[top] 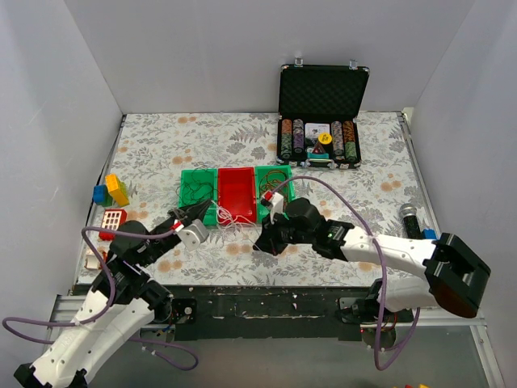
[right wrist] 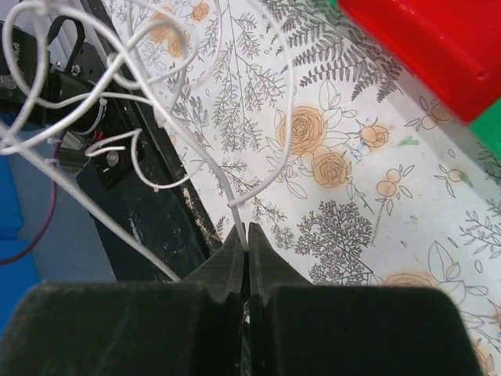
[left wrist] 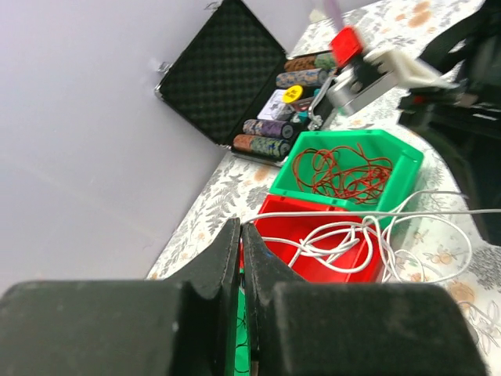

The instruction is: Untangle the cables

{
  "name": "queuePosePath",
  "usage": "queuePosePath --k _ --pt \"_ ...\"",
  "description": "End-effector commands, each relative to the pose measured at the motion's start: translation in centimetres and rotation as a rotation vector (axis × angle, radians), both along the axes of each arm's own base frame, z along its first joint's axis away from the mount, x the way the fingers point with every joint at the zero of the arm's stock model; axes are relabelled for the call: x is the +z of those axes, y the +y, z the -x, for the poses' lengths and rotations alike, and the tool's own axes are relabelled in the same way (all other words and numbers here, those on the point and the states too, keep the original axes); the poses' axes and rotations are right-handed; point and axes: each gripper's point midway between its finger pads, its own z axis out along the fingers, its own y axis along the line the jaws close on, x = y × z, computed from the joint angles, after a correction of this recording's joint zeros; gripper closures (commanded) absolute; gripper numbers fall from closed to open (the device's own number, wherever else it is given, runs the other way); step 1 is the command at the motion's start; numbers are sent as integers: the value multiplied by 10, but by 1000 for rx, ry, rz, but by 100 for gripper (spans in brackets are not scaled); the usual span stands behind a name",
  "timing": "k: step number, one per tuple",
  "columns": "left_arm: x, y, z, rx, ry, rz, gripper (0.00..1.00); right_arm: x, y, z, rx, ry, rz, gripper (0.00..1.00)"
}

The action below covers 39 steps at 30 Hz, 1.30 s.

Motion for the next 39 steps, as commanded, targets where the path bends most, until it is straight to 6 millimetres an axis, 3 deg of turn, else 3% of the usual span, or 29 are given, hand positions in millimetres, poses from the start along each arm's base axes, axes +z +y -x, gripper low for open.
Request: queuePosePath --k 1,4,9,12,14,17,23,28,31,34,39 --pt "47 31 -26 225 -128 168 100 -16 -24 3 -52 -8 68 99" --pt "58 36 -30 265 -153 200 100 -22 -37 4 -78 -12 98 99" --pt "62 44 -32 304 -161 217 100 -8 -49 1 -111 -59 87 99" --pt "56 32 -27 235 -121 205 100 5 -50 5 -88 -66 75 67" --pt "35 15 -17 130 -44 117 100 19 -47 7 -71 -79 41 56" --pt "24 2 2 9 -28 79 100 51 -41 5 -56 -121 -23 48" --pt "4 -9 23 -120 -22 -35 100 113 -29 -2 -29 -219 -113 40" --pt "-2 -9 28 -148 -41 -84 100 145 -26 -8 -8 -282 -111 30" --pt "-2 -11 33 -171 -54 -94 100 150 -23 -20 -33 -328 -93 29" --pt "-1 -13 35 -189 -50 -97 100 147 -6 -21 13 -315 -113 28" --pt "6 -14 37 -201 -53 -94 100 117 18 -31 42 -280 -79 24"
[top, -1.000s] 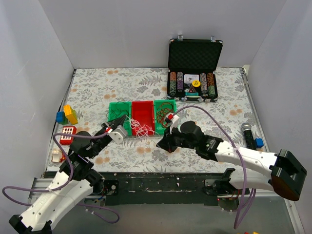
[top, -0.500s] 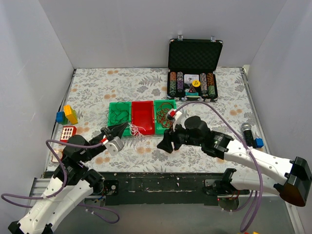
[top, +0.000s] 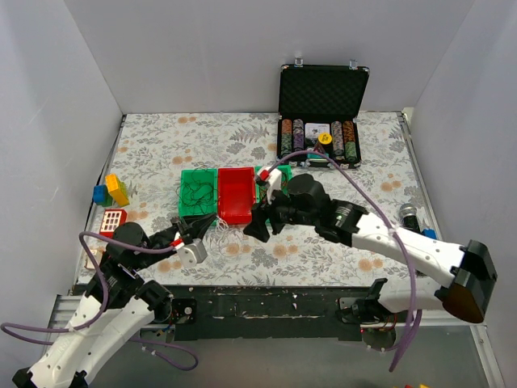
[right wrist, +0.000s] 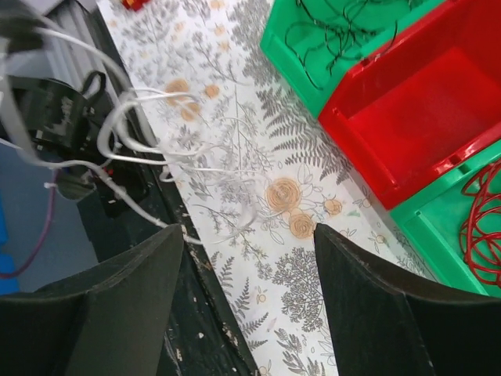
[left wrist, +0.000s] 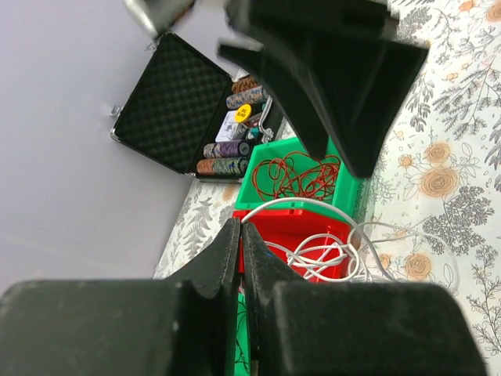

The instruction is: Untangle the cables

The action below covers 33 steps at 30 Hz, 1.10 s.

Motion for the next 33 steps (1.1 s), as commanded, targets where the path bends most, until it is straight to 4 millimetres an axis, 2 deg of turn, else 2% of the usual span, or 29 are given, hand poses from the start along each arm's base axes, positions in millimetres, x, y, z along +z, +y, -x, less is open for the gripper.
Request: queuePosePath --k 1,5,7,12,18,21,24,26,28,29,33 --pt "21 0 8 -33 -36 12 100 -8 23 -10 38 -22 -13 23" --pt "25 0 11 -46 -46 7 100 -23 34 -18 44 -27 8 23" --pt "26 0 12 -49 -47 6 100 -17 42 -18 62 -36 -28 23" --pt "27 0 12 -46 -60 1 100 -16 52 -5 132 13 -95 26" --pt "28 1 11 -43 -76 -2 100 -37 53 15 173 130 -136 40" --pt "30 1 11 -43 -83 1 100 -46 52 20 181 164 -145 43" --pt "34 0 11 -44 -93 6 100 -49 53 21 179 183 -147 55" --pt "38 1 10 -41 -101 16 100 -50 53 20 173 189 -148 70" --pt "43 1 8 -30 -108 30 100 -57 50 18 141 203 -131 95" --pt "46 2 7 -20 -113 41 100 -60 48 18 126 209 -125 99" --pt "70 9 -1 46 -163 119 100 -94 25 17 22 237 -14 99"
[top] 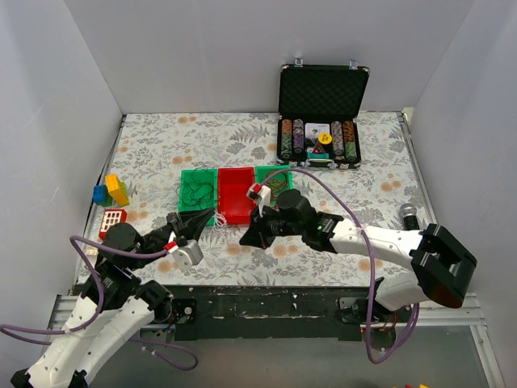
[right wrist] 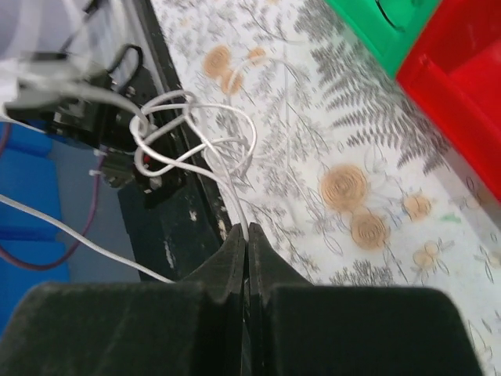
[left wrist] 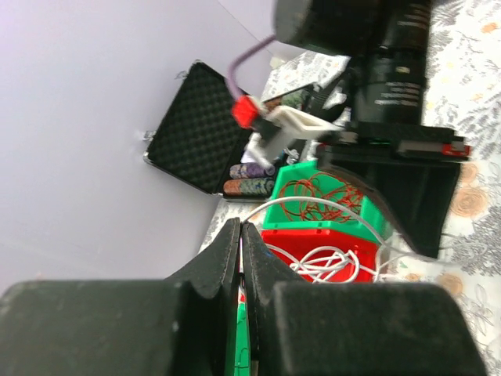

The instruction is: Untangle the cables

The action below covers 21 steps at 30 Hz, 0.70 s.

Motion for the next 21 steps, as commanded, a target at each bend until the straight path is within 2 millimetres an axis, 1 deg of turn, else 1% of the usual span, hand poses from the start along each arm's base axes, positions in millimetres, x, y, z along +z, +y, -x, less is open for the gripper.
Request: queuePosePath --k 1,3,5,6,8,9,10,11,14,16,18,19,20,21 --pt "50 13 -10 94 -113 131 100 -28 -26 -5 -132 15 110 99" --pt "67 23 -19 168 -175 196 100 -54 -50 -8 -234 51 211 99" --pt "84 34 -26 238 -239 250 100 -74 -74 -9 -352 111 294 99" --pt "89 37 -29 262 -258 260 100 -83 -85 -4 -384 150 332 99" --pt "96 39 -30 278 -279 272 100 -95 -103 -1 -487 215 373 95" --pt "97 38 -30 269 -286 266 100 -97 -106 3 -500 243 363 92" --pt "97 36 -27 253 -292 261 100 -97 -107 8 -500 270 343 86" --pt "94 33 -26 236 -293 248 100 -95 -109 10 -515 284 323 80" --pt "90 30 -19 204 -356 199 100 -92 -117 12 -569 321 304 75" --pt "89 30 -18 203 -388 178 100 -85 -119 13 -569 322 300 65" --pt "88 29 -18 198 -378 178 100 -68 -112 13 -520 287 255 53" --pt "85 27 -17 182 -358 168 100 -57 -109 11 -503 260 229 49" --pt "77 22 -15 154 -326 137 100 -44 -105 7 -491 224 210 44" --pt "74 19 -12 129 -303 121 100 -30 -101 1 -487 189 189 38"
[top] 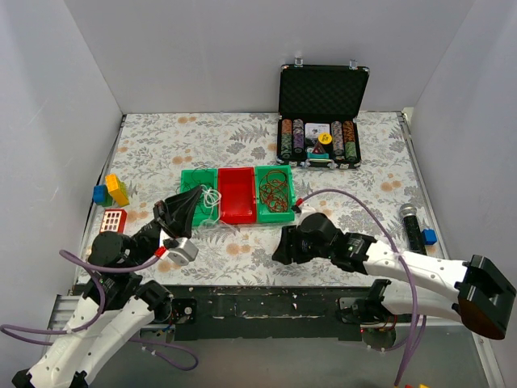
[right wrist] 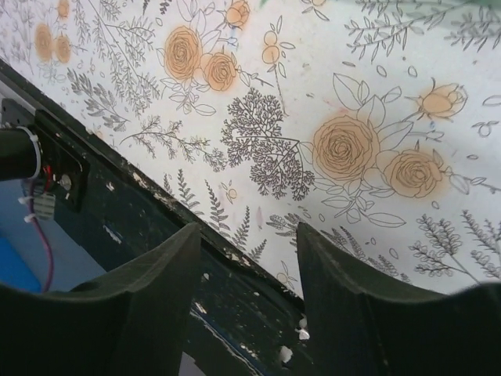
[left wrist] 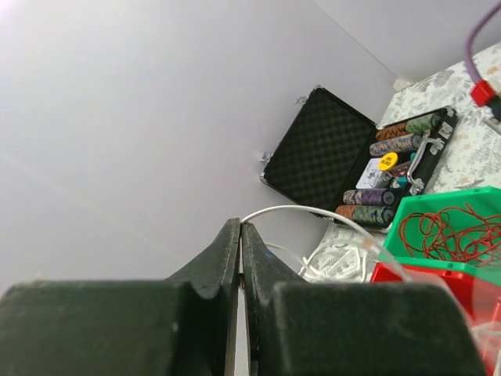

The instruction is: Untangle the cables

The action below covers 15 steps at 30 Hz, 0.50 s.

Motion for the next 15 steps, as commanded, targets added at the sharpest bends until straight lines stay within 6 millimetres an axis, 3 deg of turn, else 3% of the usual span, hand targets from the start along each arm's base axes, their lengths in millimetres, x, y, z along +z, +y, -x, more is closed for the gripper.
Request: queuePosePath --k 1,7,11,15 --pt "-1 -7 10 -62 20 -51 100 56 11 -18 22 -141 -40 36" --pt "-12 -13 19 -122 57 -74 100 122 34 -47 49 -300 -56 34" --pt "-15 -13 17 -114 71 -93 100 181 65 -42 153 -415 -222 26" --pt "-24 -14 16 -114 91 -129 100 220 81 -28 211 -522 -348 16"
